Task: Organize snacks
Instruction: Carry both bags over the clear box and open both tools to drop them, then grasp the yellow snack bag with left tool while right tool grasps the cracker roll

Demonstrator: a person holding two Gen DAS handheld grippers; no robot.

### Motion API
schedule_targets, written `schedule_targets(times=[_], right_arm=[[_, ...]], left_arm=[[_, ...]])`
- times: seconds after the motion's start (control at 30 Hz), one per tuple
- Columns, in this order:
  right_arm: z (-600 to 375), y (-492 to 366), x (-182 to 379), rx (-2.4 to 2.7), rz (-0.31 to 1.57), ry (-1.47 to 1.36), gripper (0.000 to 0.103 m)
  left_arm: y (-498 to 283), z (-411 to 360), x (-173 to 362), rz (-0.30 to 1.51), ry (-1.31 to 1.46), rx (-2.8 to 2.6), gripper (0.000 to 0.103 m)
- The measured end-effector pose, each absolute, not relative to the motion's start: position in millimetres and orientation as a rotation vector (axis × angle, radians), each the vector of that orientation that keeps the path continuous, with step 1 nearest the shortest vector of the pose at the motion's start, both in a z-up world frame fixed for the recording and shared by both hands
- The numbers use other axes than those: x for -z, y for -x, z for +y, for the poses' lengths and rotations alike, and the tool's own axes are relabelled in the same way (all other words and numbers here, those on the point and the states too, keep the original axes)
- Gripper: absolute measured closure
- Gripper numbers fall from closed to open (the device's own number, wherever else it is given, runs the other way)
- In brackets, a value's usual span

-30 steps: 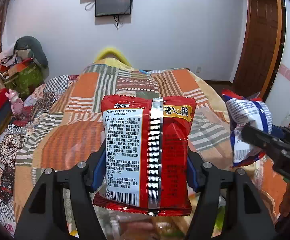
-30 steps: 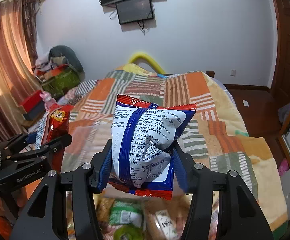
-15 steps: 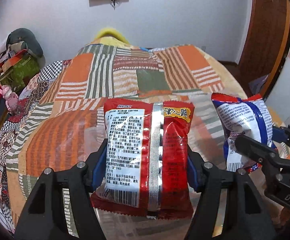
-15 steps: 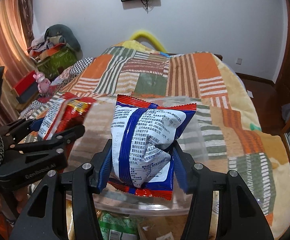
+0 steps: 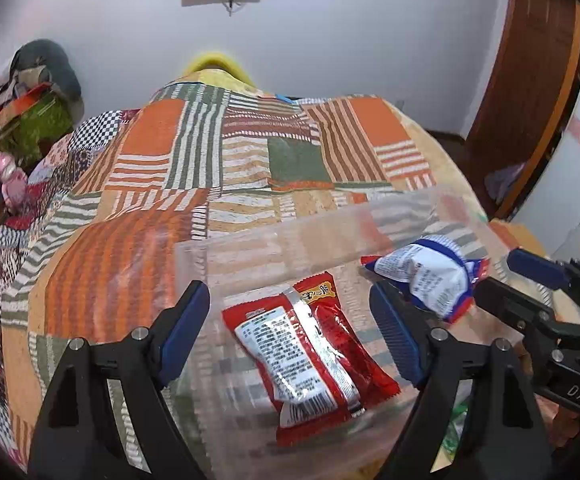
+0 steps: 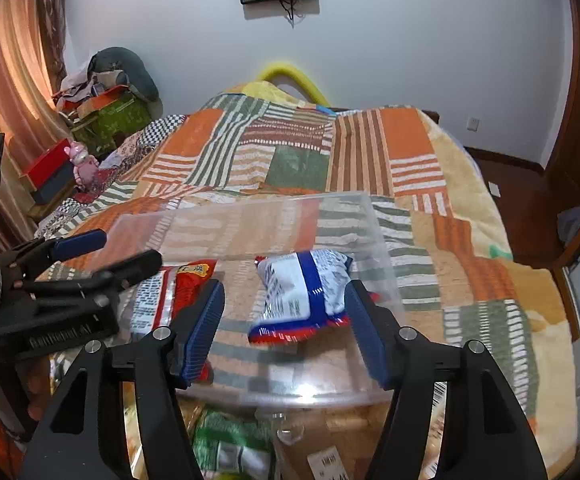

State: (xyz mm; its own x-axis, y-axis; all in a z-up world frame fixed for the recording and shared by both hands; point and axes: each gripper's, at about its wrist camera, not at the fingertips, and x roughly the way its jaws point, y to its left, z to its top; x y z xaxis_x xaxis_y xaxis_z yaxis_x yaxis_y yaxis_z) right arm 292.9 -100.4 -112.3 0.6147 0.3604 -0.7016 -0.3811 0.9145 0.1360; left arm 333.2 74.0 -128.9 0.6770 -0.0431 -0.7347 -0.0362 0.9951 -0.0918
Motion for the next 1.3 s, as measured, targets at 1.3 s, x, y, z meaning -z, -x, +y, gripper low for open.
schedule_targets(times=[1.3], right_arm=[[-160, -212, 157, -0.382, 0.955, 0.034, 0.04]], left_arm=[[-174, 152, 187, 1.019, 0.084, -0.148, 0.016]])
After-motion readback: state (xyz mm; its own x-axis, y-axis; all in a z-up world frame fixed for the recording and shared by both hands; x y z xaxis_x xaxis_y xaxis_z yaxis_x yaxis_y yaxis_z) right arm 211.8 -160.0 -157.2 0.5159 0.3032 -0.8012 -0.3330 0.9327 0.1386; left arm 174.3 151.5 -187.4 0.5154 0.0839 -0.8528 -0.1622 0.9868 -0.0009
